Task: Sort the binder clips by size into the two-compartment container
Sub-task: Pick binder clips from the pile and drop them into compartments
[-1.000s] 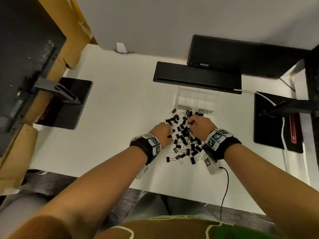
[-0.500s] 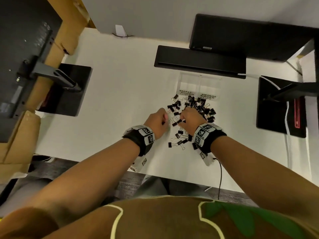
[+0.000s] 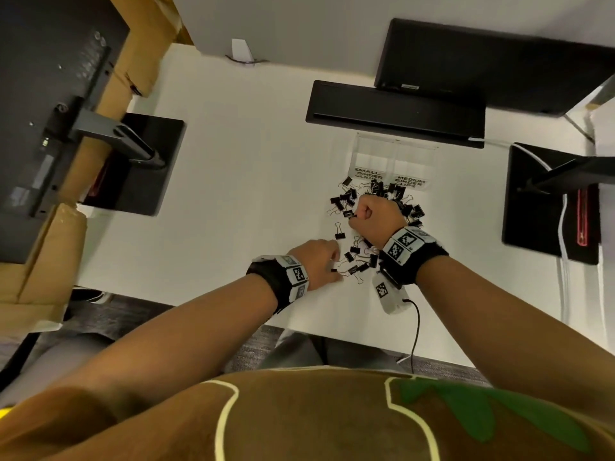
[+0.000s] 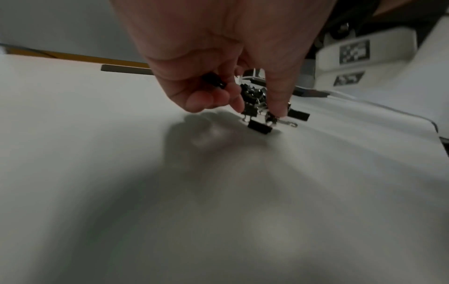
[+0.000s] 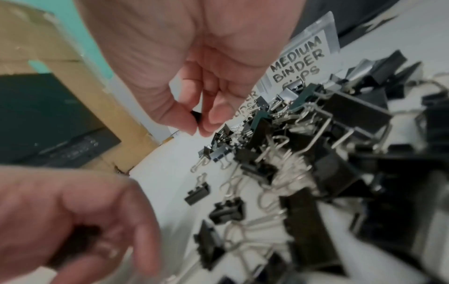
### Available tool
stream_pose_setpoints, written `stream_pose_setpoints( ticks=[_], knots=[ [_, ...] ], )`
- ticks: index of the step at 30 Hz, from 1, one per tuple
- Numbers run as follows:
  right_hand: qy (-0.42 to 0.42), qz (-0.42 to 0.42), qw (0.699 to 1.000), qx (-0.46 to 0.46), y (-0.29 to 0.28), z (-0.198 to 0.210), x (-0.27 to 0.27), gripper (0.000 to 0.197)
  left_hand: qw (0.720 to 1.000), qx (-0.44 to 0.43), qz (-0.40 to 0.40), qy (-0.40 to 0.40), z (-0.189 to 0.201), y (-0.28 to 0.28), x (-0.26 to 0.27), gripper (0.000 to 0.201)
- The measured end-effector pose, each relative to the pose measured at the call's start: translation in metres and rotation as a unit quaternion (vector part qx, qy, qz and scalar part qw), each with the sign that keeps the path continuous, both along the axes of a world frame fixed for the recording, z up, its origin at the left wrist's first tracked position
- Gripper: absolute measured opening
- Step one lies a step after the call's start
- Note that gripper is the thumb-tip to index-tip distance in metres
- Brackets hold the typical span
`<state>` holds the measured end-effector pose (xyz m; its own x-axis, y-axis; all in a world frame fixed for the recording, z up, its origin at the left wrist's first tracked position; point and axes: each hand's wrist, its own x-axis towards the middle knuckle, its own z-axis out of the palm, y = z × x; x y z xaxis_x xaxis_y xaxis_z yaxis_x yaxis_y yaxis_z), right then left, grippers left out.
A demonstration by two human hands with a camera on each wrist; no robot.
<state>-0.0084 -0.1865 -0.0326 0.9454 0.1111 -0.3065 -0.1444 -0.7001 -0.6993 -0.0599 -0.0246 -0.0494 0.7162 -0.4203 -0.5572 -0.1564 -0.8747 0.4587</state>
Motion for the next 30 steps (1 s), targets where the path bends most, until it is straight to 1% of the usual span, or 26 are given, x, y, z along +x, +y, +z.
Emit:
stream_pose_setpoints(
  ticks=[3,5,6,8,10,11,13,15,17,19,21,22,24,26,28,30],
  knots=[
    [0.007,-0.004,1.000,0.013,0.007,-0.002,-0.003,0.023,1.000,0.004,-0.014,-0.027,-0.004,0.002,0.000,0.027],
    [0.018,0.023,0.999,-0.012,0.010,-0.004,-0.006,0.015,0.999,0.000,-0.006,-0.038,-0.005,0.005,0.002,0.024],
    [0.026,0.042,0.998,-0.029,0.012,-0.007,-0.008,0.017,0.999,0.000,0.000,-0.038,-0.004,0.007,0.003,0.024],
    [0.031,0.092,0.993,-0.062,0.016,-0.012,-0.013,0.035,0.999,0.002,0.015,-0.036,-0.006,0.011,0.007,0.024],
    [0.019,0.149,0.984,-0.094,0.021,-0.017,-0.018,0.055,0.999,0.003,0.029,-0.030,-0.006,0.013,0.010,0.024],
    [0.019,0.169,0.979,-0.109,0.023,-0.019,-0.020,0.059,0.999,0.001,0.034,-0.028,-0.007,0.013,0.011,0.023],
    [0.023,0.194,0.972,-0.133,0.026,-0.023,-0.021,0.053,0.998,-0.007,0.047,-0.027,-0.008,0.014,0.010,0.021],
    [0.027,0.196,0.972,-0.129,0.026,-0.026,-0.019,0.039,0.998,-0.025,0.056,-0.033,-0.009,0.016,0.008,0.016],
    [0.021,0.193,0.973,-0.123,0.024,-0.027,-0.016,0.026,0.997,-0.040,0.062,-0.037,-0.008,0.018,0.008,0.007],
    [0.013,0.187,0.976,-0.110,0.021,-0.027,-0.015,0.018,0.995,-0.060,0.076,-0.038,-0.006,0.021,0.010,0.010],
    [0.005,0.153,0.985,-0.082,0.017,-0.024,-0.012,0.017,0.988,-0.085,0.125,-0.042,-0.002,0.025,0.015,0.006],
    [0.005,0.118,0.991,-0.061,0.015,-0.020,-0.010,0.017,0.981,-0.100,0.160,-0.040,-0.001,0.027,0.018,0.007],
    [-0.002,0.019,1.000,-0.013,0.009,-0.007,-0.001,0.015,0.960,-0.134,0.241,-0.035,0.001,0.030,0.027,0.014],
    [-0.026,-0.064,0.997,0.020,0.003,0.006,0.018,0.014,0.939,-0.150,0.308,-0.027,0.002,0.032,0.039,0.017],
    [-0.047,-0.113,0.992,0.036,-0.005,0.019,0.042,0.018,0.923,-0.166,0.347,-0.021,0.003,0.030,0.053,0.014],
    [-0.063,-0.142,0.987,0.032,-0.013,0.030,0.064,0.022,0.919,-0.173,0.353,-0.019,0.010,0.026,0.067,0.013]
  ],
)
